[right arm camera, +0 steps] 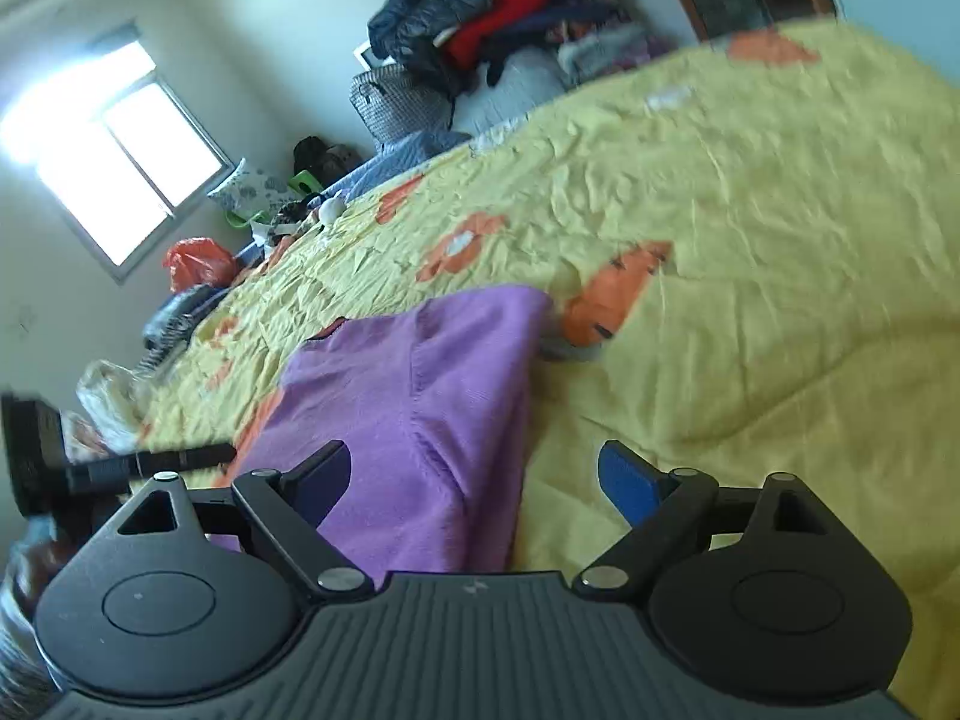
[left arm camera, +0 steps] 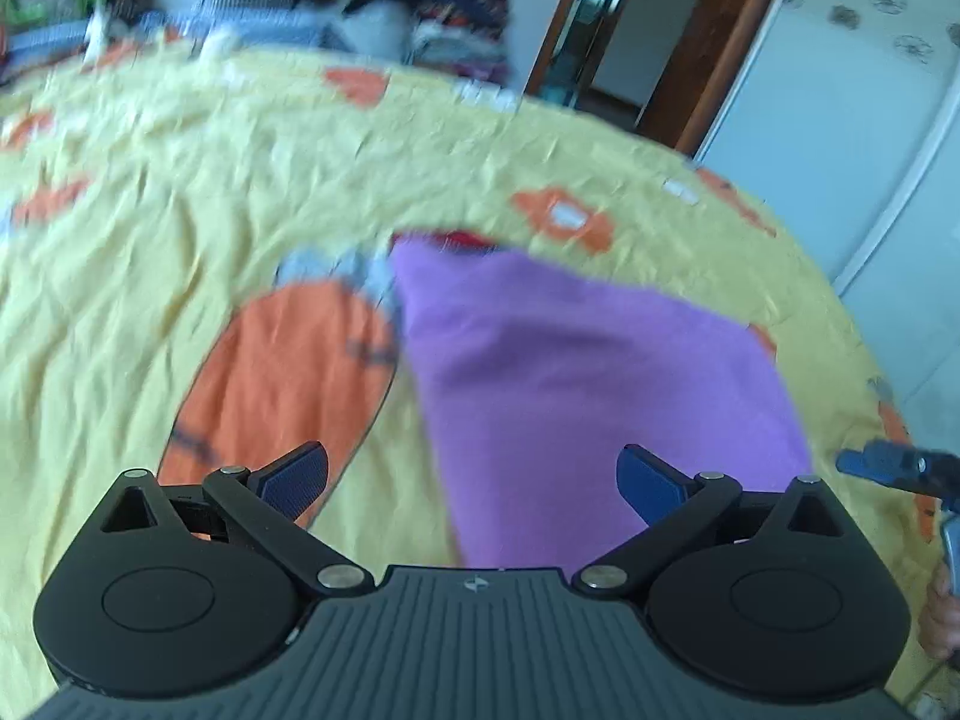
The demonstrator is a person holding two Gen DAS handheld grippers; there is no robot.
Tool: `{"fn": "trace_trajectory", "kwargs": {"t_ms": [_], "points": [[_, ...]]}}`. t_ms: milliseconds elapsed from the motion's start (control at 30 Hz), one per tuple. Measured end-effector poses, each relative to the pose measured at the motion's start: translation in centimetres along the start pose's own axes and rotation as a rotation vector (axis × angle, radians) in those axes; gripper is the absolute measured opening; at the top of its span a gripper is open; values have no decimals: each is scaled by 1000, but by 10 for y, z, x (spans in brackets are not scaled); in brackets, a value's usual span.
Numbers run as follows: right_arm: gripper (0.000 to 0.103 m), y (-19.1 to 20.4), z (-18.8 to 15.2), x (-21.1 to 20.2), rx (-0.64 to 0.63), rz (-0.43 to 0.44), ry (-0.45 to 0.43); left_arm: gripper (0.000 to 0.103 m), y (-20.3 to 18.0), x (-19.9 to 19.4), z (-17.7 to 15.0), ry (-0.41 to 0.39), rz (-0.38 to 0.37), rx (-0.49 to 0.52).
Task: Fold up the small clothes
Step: 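Grasp the sweater's folded edge with the left gripper while the right grasps beside it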
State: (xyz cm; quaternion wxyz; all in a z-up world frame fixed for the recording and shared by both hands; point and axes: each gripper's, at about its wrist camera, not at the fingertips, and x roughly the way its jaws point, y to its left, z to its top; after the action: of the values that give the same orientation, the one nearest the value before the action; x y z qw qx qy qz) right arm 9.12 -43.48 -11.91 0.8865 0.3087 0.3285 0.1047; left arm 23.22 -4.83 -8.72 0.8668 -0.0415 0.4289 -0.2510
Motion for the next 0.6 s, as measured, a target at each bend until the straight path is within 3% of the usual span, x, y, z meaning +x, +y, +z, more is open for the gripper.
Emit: {"fn": "trace_trajectory", "kwargs": {"t_ms": [100, 200, 233, 267, 300, 333, 367, 400, 467, 533, 600], "points": [[90, -7, -1, 21, 34, 41, 63, 102, 9, 14, -6, 68, -70, -74], [89, -1, -6, 36, 44, 108, 83, 103, 2, 26, -4, 67, -148, -101], [86, 3, -8, 42, 53, 134, 101, 103, -1, 30, -3, 63, -160, -114], [69, 10, -10, 48, 40, 125, 117, 101, -4, 36, -2, 68, -193, -131], [33, 18, -12, 52, 5, 70, 113, 93, -8, 40, 0, 61, -200, -141], [24, 22, -13, 56, -1, 43, 127, 81, -12, 41, 1, 53, -164, -133], [24, 28, -14, 56, -12, 25, 111, 50, -20, 41, 4, 55, -106, -94], [23, 36, -15, 54, -47, -7, 100, 39, -25, 41, 7, 70, -103, -64], [22, 60, -19, 49, -152, -79, 72, 30, -38, 33, 9, 61, -69, 10], [21, 82, -24, 42, -231, -133, 40, 27, -64, 20, 4, 11, 5, 174], [21, 99, -23, 31, -263, -121, 2, 25, -86, 4, -1, -46, 39, 293]]}}
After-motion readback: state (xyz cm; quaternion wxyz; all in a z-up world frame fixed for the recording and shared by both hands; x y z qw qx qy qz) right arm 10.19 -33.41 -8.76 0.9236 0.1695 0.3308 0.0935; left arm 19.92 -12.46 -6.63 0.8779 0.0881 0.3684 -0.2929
